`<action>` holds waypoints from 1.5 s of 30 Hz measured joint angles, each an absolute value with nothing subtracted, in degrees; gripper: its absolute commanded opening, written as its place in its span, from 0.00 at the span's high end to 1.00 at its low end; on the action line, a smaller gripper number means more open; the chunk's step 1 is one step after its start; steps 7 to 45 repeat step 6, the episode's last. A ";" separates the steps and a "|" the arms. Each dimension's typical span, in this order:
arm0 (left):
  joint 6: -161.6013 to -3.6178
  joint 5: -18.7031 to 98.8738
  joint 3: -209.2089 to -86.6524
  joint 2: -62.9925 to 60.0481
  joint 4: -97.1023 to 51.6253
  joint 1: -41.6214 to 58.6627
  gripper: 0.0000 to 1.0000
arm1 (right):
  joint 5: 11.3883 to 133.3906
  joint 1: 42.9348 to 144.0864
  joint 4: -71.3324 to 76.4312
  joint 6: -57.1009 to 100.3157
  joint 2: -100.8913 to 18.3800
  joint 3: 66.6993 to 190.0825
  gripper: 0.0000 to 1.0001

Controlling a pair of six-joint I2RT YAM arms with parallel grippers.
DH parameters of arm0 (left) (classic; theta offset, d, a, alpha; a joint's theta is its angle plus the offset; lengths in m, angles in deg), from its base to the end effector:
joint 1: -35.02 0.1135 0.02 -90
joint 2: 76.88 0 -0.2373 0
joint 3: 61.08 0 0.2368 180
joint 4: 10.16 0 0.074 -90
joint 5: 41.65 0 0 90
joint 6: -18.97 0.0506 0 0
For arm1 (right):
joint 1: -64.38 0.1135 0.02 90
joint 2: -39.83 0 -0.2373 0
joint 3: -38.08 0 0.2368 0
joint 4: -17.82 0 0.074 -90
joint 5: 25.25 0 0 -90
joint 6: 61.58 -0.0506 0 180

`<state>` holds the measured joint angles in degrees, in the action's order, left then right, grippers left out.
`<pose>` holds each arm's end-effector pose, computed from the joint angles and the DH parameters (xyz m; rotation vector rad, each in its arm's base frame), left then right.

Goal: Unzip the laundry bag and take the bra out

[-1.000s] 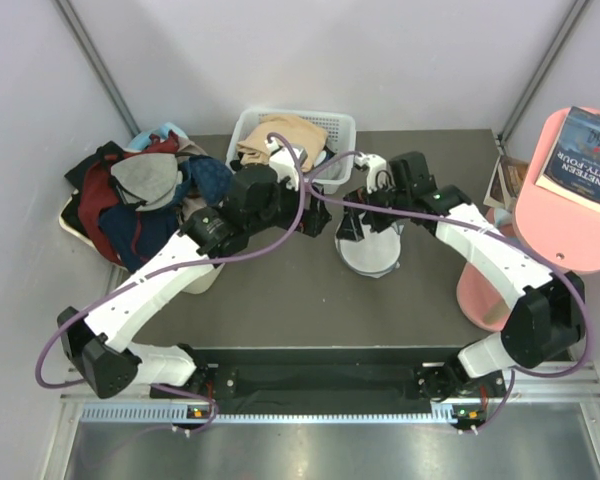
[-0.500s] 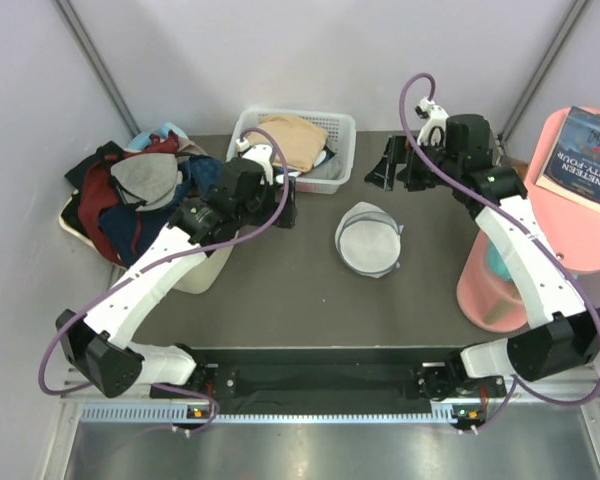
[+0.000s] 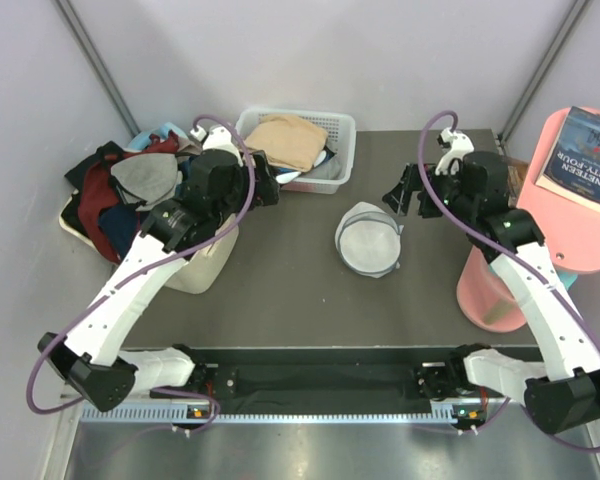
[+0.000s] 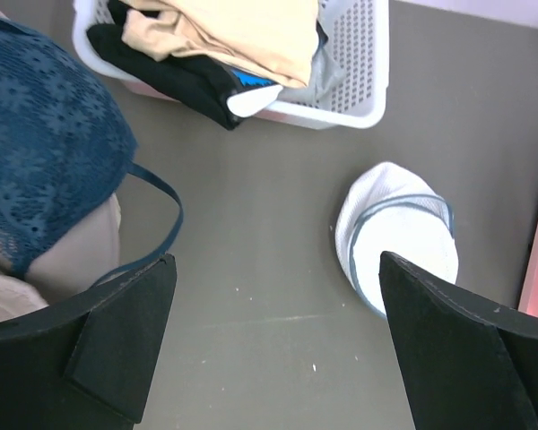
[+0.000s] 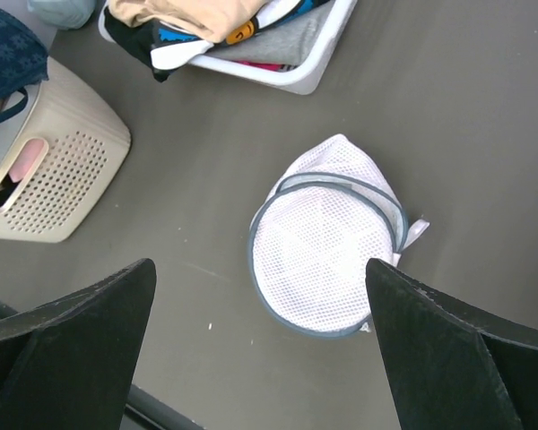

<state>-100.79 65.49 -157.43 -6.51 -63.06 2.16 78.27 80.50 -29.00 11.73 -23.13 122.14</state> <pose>0.2284 -0.1298 0.3853 -0.1329 2.0355 -0.3863 0.2312 0.0791 0.3566 -0.1427 2.0534 0.5976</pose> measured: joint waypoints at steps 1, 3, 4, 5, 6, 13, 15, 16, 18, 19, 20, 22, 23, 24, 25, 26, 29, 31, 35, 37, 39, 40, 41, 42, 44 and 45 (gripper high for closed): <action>-100.81 65.86 -157.54 -6.53 -63.06 2.14 0.01 | 78.05 80.50 -28.89 11.71 -22.94 121.92 0.00; -100.83 66.52 -157.63 -6.53 -63.10 2.16 0.01 | 77.70 80.50 -28.43 11.67 -22.85 121.44 0.00; -100.83 66.76 -157.63 -6.53 -63.10 2.16 0.01 | 77.55 80.50 -28.32 11.65 -22.85 121.35 0.00; -100.79 66.89 -157.63 -6.55 -63.10 2.14 0.01 | 77.44 80.50 -28.30 11.65 -22.85 121.33 0.00; -100.77 66.91 -157.63 -6.64 -63.10 2.16 0.01 | 77.37 80.50 -28.17 11.67 -22.85 121.33 0.00; -100.77 66.91 -157.63 -6.64 -63.10 2.16 0.01 | 77.37 80.50 -28.17 11.67 -22.85 121.33 0.00; -100.77 66.91 -157.63 -6.64 -63.10 2.16 0.01 | 77.37 80.50 -28.17 11.67 -22.85 121.33 0.00; -100.77 66.91 -157.63 -6.64 -63.10 2.16 0.01 | 77.37 80.50 -28.17 11.67 -22.85 121.33 0.00; -100.77 66.91 -157.63 -6.64 -63.10 2.16 0.01 | 77.37 80.50 -28.17 11.67 -22.85 121.33 0.00; -100.77 66.91 -157.63 -6.64 -63.10 2.16 0.01 | 77.37 80.50 -28.17 11.67 -22.85 121.33 0.00; -100.77 66.91 -157.63 -6.64 -63.10 2.16 0.01 | 77.37 80.50 -28.17 11.67 -22.85 121.33 0.00; -100.77 66.91 -157.63 -6.64 -63.10 2.16 0.01 | 77.37 80.50 -28.17 11.67 -22.85 121.33 0.00; -100.77 66.91 -157.63 -6.64 -63.10 2.16 0.01 | 77.37 80.50 -28.17 11.67 -22.85 121.33 0.00; -100.77 66.91 -157.63 -6.64 -63.10 2.16 0.01 | 77.37 80.50 -28.17 11.67 -22.85 121.33 0.00; -100.77 66.91 -157.63 -6.64 -63.10 2.16 0.01 | 77.37 80.50 -28.17 11.67 -22.85 121.33 0.00; -100.77 66.91 -157.63 -6.64 -63.10 2.16 0.01 | 77.37 80.50 -28.17 11.67 -22.85 121.33 0.00; -100.77 66.91 -157.63 -6.64 -63.10 2.16 0.01 | 77.37 80.50 -28.17 11.67 -22.85 121.33 0.00; -100.77 66.91 -157.63 -6.64 -63.10 2.16 0.01 | 77.37 80.50 -28.17 11.67 -22.85 121.33 0.00; -100.77 66.91 -157.63 -6.64 -63.10 2.16 0.01 | 77.37 80.50 -28.17 11.67 -22.85 121.33 0.00; -100.77 66.91 -157.63 -6.64 -63.10 2.16 0.01 | 77.37 80.50 -28.17 11.67 -22.85 121.33 0.00; -100.77 66.91 -157.63 -6.64 -63.10 2.16 0.01 | 77.37 80.50 -28.17 11.67 -22.85 121.33 0.00; -100.77 66.91 -157.63 -6.64 -63.10 2.16 0.01 | 77.37 80.50 -28.17 11.67 -22.85 121.33 0.00; -100.77 66.91 -157.63 -6.64 -63.10 2.16 0.01 | 77.37 80.50 -28.17 11.67 -22.85 121.33 0.00; -100.77 66.91 -157.63 -6.64 -63.10 2.16 0.01 | 77.37 80.50 -28.17 11.67 -22.85 121.33 0.00; -100.77 66.91 -157.63 -6.64 -63.10 2.16 0.01 | 77.37 80.50 -28.17 11.67 -22.85 121.33 0.00; -100.77 66.91 -157.63 -6.64 -63.10 2.16 0.01 | 77.37 80.50 -28.17 11.67 -22.85 121.33 0.00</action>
